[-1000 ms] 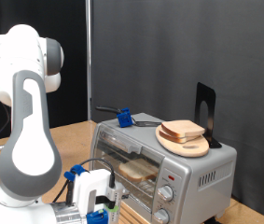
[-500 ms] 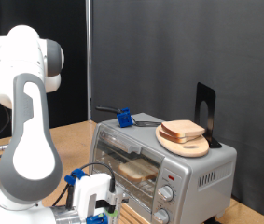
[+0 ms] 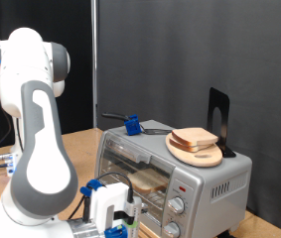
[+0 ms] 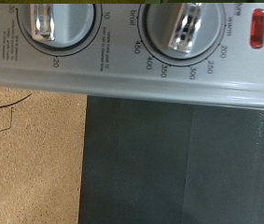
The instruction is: Make a piece of toast with the oven
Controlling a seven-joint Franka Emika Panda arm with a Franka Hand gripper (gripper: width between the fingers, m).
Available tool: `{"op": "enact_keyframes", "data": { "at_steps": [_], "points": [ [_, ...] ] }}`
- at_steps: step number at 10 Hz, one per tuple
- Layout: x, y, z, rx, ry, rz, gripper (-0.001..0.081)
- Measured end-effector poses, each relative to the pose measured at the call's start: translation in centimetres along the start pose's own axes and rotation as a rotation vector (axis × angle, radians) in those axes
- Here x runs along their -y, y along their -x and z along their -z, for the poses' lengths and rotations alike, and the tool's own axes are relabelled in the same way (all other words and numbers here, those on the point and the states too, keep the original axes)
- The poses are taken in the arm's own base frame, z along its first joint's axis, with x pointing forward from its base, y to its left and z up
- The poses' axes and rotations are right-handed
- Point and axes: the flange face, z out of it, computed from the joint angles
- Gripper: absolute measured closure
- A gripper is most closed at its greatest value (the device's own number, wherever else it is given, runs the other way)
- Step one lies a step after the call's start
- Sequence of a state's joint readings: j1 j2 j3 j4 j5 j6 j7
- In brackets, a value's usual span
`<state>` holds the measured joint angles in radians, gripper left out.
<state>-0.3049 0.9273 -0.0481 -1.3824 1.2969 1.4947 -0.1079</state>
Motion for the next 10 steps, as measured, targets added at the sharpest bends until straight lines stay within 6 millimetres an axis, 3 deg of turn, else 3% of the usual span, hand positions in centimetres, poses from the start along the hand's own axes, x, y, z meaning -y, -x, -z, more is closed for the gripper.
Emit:
{"op": "enact_keyframes", "data": {
  "at_steps": [10],
  "points": [
    [-2.3,-0.5,-4.4,0.037,0.038,-0.036,0.0124]
  ]
}}
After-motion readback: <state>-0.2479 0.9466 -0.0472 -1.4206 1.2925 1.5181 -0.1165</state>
